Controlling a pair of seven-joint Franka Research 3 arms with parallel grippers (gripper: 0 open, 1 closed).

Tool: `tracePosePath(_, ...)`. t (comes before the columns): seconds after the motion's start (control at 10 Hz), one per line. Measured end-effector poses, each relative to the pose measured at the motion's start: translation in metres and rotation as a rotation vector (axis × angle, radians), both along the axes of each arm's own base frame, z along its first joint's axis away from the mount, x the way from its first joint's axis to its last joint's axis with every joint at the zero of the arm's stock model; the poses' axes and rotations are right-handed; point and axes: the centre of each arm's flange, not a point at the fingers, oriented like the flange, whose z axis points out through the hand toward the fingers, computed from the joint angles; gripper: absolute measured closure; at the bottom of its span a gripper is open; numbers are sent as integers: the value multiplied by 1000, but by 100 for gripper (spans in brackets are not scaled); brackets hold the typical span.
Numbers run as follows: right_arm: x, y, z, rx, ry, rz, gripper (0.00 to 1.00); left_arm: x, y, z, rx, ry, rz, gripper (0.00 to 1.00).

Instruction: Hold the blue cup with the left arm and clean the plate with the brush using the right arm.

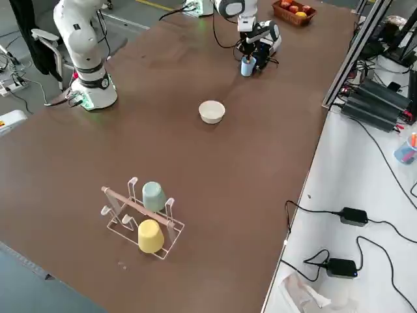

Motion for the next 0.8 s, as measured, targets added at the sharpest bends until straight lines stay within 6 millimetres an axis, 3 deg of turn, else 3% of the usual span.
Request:
tracePosePath(0.4, -17, 14, -10, -34, 0, 34, 95, 0, 0, 0, 0, 1, 0, 26)
tracePosePath(0.8, -25, 33, 5, 2, -20, -26, 95, 0, 0, 0, 0, 1, -1, 26)
